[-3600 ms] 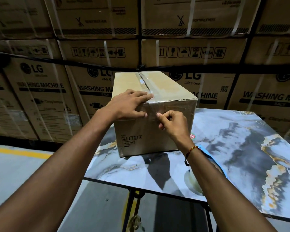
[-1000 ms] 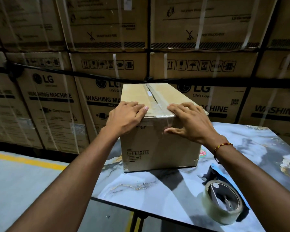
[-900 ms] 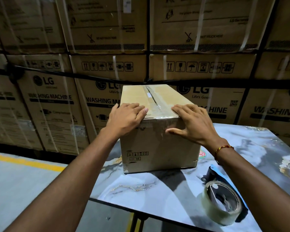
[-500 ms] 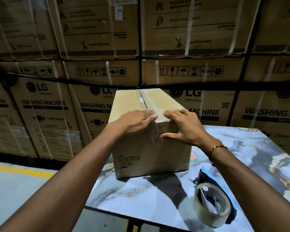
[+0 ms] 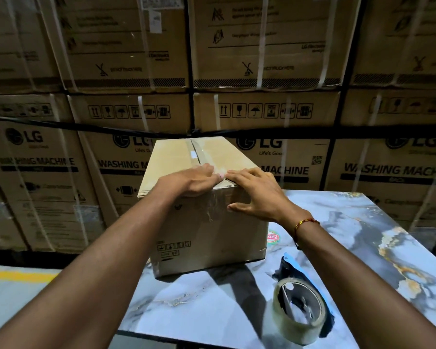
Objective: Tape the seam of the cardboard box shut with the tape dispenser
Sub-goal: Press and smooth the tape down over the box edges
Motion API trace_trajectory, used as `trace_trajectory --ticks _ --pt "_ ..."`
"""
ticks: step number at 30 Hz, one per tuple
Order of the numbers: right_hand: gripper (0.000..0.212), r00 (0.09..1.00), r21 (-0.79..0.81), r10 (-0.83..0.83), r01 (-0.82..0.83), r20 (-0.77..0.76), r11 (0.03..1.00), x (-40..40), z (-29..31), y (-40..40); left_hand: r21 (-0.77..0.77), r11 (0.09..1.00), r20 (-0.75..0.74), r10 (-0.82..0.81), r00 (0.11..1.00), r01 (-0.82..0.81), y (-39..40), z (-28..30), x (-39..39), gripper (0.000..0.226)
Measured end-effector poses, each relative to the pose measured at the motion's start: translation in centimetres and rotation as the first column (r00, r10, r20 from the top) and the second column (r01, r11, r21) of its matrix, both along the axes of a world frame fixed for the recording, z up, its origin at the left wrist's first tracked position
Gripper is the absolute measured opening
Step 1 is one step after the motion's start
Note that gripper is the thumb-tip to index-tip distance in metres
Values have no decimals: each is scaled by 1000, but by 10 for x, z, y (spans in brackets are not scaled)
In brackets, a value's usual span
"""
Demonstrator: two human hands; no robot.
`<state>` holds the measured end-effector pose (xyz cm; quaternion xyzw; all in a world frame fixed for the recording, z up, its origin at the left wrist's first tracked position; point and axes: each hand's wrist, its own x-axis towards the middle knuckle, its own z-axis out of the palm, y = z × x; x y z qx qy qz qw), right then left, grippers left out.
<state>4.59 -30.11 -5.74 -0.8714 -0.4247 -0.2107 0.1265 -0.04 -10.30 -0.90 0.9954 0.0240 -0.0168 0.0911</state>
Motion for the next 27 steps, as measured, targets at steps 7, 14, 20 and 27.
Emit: trace_trajectory --ticks 7,14,20,27 --pt "78 999 47 -12 14 -42 999 -1 2 1 32 999 79 -46 996 44 11 -8 -25 78" --pt "79 998 46 -16 19 -65 999 -4 1 -1 5 996 188 -91 978 92 39 -14 -58 83" --pt "74 999 25 -11 12 -37 1000 -2 -1 0 -4 998 330 -57 942 62 34 -18 -66 72" --pt "63 996 202 -86 83 8 976 -6 -11 15 294 952 583 -106 806 -88 19 -45 -66 55"
